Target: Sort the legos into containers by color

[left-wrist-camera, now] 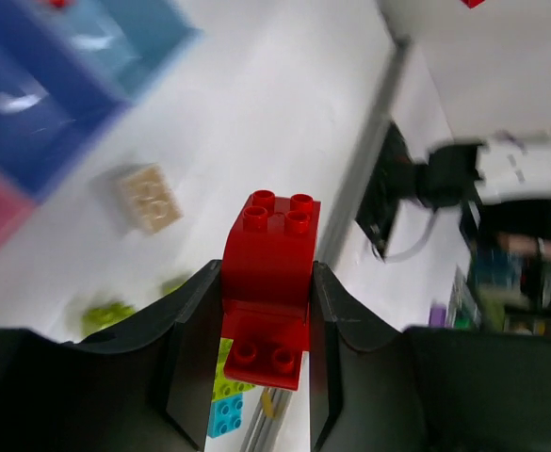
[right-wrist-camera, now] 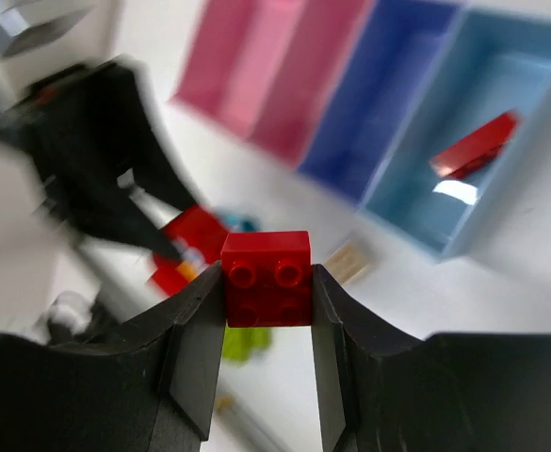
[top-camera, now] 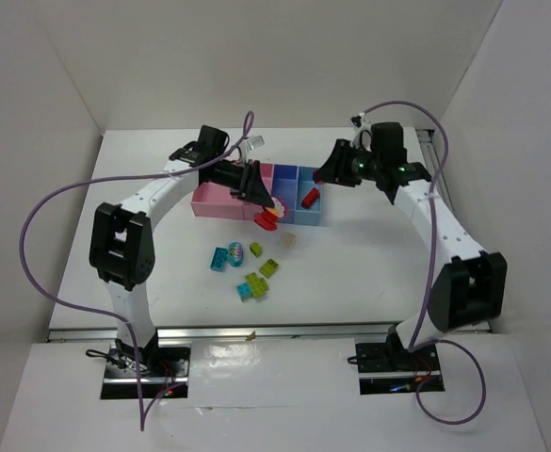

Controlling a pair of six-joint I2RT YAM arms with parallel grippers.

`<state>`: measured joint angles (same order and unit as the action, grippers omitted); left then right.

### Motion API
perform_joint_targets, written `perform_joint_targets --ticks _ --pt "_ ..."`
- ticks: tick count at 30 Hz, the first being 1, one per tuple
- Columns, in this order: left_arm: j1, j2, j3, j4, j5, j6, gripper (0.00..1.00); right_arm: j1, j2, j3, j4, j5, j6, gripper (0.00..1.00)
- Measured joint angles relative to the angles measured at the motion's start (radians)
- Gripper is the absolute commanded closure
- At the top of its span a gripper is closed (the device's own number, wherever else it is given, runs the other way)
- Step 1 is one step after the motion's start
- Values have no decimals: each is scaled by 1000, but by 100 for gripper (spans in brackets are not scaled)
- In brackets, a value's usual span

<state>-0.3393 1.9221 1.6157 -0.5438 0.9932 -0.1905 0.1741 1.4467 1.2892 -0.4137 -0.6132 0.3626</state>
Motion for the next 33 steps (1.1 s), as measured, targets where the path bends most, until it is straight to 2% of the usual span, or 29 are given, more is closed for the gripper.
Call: perform_joint_targets --ticks 4,8,12,19,22,24,29,33 --pt "41 -34 0 17 -173 -114 100 92 134 88 3 288 31 78" --pt "64 -122 -10 27 -336 -193 100 145 233 130 -7 473 48 78" --pt "60 -221 -30 39 -421 -241 100 175 295 145 -8 601 56 75" --pt "59 -254 -64 56 -471 -286 100 193 374 189 -12 702 55 75" --pt "59 -254 -79 52 -476 -289 100 196 396 197 -15 720 52 72" --pt "59 -254 -76 43 -476 -289 100 201 407 202 -19 730 48 66" --pt "59 -252 -37 9 -491 -289 100 217 412 213 -28 741 41 66" --pt "59 -252 -9 -7 -509 -289 100 229 420 227 -28 751 40 60"
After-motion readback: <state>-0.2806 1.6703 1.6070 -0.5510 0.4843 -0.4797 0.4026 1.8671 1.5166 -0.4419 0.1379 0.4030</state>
